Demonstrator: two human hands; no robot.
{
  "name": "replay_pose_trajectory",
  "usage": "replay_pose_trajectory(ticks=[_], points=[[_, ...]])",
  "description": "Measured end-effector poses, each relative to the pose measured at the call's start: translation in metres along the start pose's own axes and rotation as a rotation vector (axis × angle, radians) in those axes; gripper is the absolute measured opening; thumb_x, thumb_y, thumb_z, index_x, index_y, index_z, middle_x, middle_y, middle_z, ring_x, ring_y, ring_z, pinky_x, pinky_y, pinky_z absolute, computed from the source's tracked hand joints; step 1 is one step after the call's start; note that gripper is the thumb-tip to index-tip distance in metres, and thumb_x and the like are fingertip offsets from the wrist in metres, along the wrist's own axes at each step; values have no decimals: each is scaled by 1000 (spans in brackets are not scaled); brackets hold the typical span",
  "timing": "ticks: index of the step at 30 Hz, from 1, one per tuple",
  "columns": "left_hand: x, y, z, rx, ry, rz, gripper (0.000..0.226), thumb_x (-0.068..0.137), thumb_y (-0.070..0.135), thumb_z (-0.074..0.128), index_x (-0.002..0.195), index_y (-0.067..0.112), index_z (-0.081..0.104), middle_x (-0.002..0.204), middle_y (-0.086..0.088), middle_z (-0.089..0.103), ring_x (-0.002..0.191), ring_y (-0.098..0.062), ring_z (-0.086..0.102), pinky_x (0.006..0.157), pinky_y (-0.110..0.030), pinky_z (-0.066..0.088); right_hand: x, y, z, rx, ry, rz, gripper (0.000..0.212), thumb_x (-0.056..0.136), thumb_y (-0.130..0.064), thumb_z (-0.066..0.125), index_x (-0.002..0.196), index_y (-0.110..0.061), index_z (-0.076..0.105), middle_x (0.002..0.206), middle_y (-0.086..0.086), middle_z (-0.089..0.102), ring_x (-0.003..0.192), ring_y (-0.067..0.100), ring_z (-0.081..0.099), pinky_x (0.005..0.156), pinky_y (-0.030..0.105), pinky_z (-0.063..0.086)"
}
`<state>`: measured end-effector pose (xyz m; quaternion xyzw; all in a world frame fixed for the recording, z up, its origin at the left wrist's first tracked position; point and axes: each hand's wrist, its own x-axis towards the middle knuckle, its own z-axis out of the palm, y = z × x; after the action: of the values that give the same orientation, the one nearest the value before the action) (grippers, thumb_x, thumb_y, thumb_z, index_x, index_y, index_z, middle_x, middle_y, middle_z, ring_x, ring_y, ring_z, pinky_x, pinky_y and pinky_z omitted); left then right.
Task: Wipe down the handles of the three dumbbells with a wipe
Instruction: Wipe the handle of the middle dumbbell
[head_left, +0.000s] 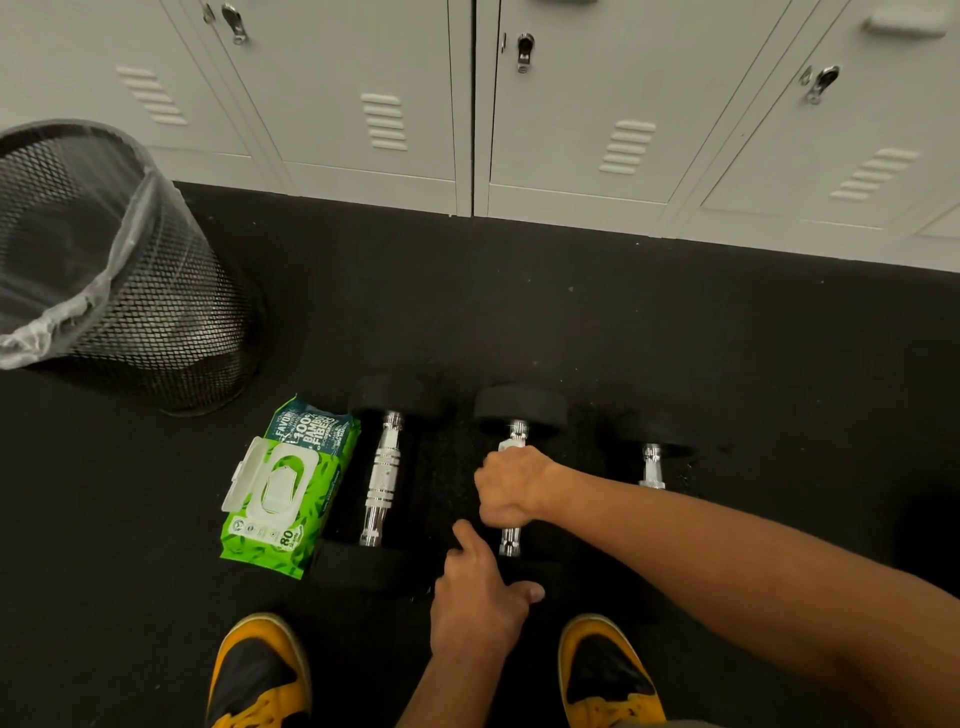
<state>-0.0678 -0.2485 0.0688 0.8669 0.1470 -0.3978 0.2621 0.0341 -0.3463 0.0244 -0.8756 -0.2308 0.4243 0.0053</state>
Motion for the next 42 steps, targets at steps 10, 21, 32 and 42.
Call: replay_pose_trajectory(ticks=[10,21,32,42], points=[[4,-4,3,3,22,15,94,70,40,84,137,22,20,130,-6,54,121,-27,56,96,-39,48,-8,-14,15,40,-129,-98,23,95,-23,50,93,-4,63,96,13,66,81,23,59,59,30,36],[4,-7,1,-29,14,23,98,71,38,84,140,22,17,133,-7,51,124,-29,52,97,-38,45,-17,-3,23,725,-83,13,18,94,-20,47,90,-13,62,84,13,67,47,16,60,43,26,46],[3,-4,-7,-29,-34,-7,103,77,36,80,148,16,9,142,-14,43,132,-34,44,105,-40,40,-41,27,53,1477,806,462,20,97,-17,51,100,-30,67,92,6,68,79,17,65,66,43,57],[4,-2,-8,-19,-27,-29,91,79,34,79,143,17,17,141,-13,45,130,-33,46,103,-40,43,-11,13,39,1853,600,630,24,101,-17,46,121,-12,58,100,3,59,90,16,55,97,46,51]])
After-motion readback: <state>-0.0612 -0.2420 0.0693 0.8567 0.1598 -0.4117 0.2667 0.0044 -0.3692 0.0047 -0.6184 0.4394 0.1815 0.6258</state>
